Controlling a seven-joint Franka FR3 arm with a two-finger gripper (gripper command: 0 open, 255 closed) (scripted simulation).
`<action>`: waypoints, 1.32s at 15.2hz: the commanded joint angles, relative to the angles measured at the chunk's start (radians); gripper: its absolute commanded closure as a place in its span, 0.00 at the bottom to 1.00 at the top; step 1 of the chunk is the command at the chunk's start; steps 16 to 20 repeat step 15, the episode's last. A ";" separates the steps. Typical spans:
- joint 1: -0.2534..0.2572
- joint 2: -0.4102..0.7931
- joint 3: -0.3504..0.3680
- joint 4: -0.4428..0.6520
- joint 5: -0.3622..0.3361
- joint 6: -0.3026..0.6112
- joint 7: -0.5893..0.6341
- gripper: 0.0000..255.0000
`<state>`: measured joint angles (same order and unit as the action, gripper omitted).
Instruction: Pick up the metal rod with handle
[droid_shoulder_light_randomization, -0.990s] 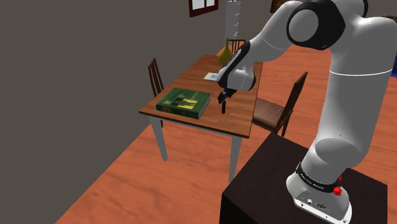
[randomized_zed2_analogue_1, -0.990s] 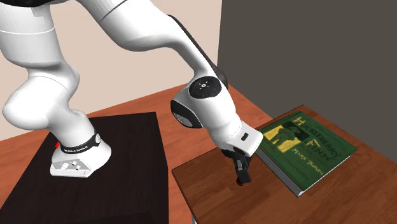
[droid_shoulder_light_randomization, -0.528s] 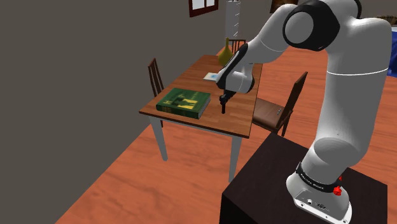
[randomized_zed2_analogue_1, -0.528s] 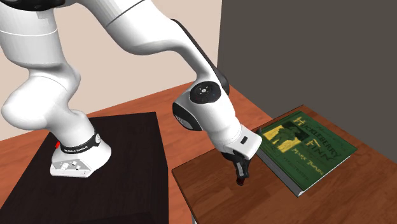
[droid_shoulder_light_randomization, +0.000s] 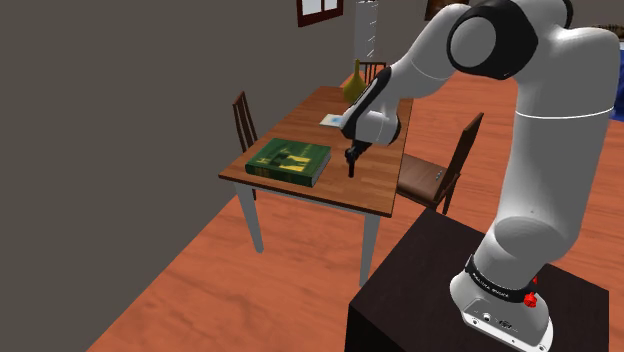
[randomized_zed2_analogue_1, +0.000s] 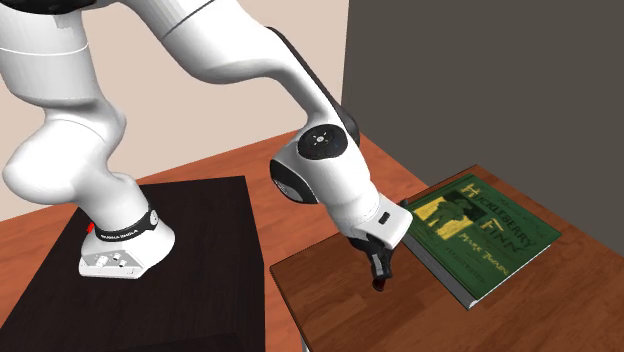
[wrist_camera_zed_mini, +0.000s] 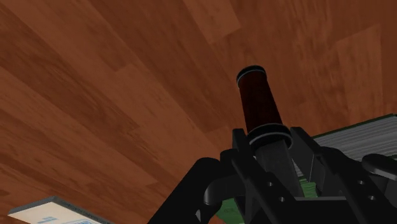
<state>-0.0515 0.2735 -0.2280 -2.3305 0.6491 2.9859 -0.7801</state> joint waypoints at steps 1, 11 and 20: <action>0.022 -0.021 -0.029 -0.005 -0.037 -0.017 0.033 1.00; 0.117 -0.141 -0.159 -0.016 -0.262 -0.119 0.222 1.00; 0.127 -0.166 -0.175 -0.014 -0.308 -0.142 0.259 1.00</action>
